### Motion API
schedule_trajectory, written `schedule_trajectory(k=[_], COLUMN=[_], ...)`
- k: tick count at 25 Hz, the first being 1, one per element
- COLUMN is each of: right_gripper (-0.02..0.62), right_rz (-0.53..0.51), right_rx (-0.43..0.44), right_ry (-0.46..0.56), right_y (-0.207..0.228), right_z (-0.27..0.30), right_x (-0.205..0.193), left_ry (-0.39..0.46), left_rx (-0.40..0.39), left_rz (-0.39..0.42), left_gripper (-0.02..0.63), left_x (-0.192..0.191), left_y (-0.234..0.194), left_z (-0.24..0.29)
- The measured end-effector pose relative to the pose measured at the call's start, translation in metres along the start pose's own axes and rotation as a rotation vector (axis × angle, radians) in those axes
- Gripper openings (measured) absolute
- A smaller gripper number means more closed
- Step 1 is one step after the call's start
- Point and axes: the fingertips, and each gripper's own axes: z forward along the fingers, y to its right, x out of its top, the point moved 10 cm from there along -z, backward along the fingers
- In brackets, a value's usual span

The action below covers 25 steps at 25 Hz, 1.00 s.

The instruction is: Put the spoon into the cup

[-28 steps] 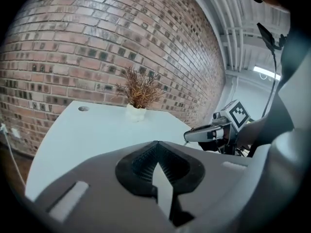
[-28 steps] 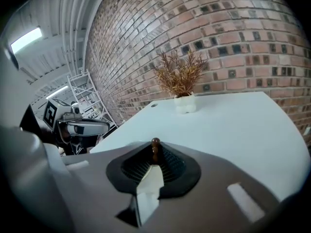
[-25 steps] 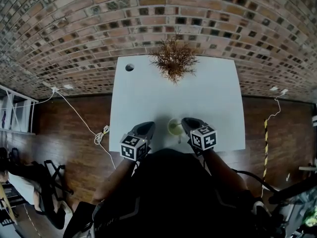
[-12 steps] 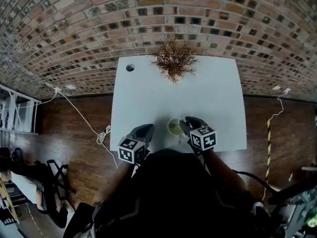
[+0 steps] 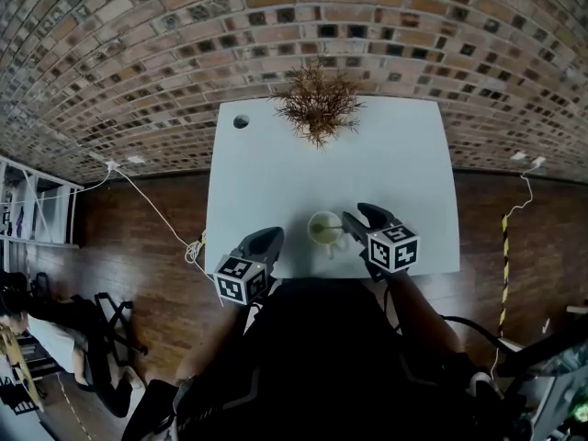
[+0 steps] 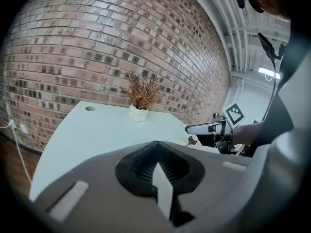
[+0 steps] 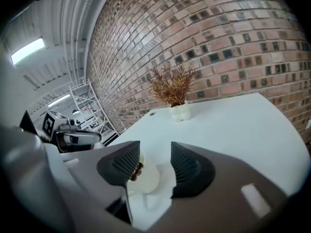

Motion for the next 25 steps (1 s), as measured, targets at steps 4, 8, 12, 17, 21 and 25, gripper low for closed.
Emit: schedule_trajectory(k=[4, 8, 12, 17, 21, 25], right_gripper=[0.207, 0.140, 0.062, 0.006, 0.006, 0.006], right_rz=[0.043, 0.077, -0.001, -0.056, -0.098, -0.132], right_rx=[0.045, 0.088, 0.108, 0.198, 0.230, 0.231], right_ry=[0.089, 0.236, 0.293, 0.311, 0.304, 0.309], right_y=[0.003, 0.015, 0.019, 0.012, 0.006, 0.008], right_z=[-0.018, -0.053, -0.078, -0.091, -0.097, -0.106], right_x=[0.013, 0.042, 0.066, 0.075, 0.071, 0.072], left_ry=[0.008, 0.052, 0.113, 0.139, 0.140, 0.172], left_rx=[0.029, 0.036, 0.062, 0.093, 0.095, 0.111], left_rz=[0.018, 0.041, 0.018, 0.020, 0.052, 0.053], left_gripper=[-0.006, -0.006, -0.006, -0.006, -0.006, -0.006], left_x=[0.002, 0.016, 0.029, 0.037, 0.037, 0.042], left_y=[0.011, 0.027, 0.038, 0.058, 0.076, 0.085], left_z=[-0.006, -0.018, -0.024, -0.021, -0.022, -0.025])
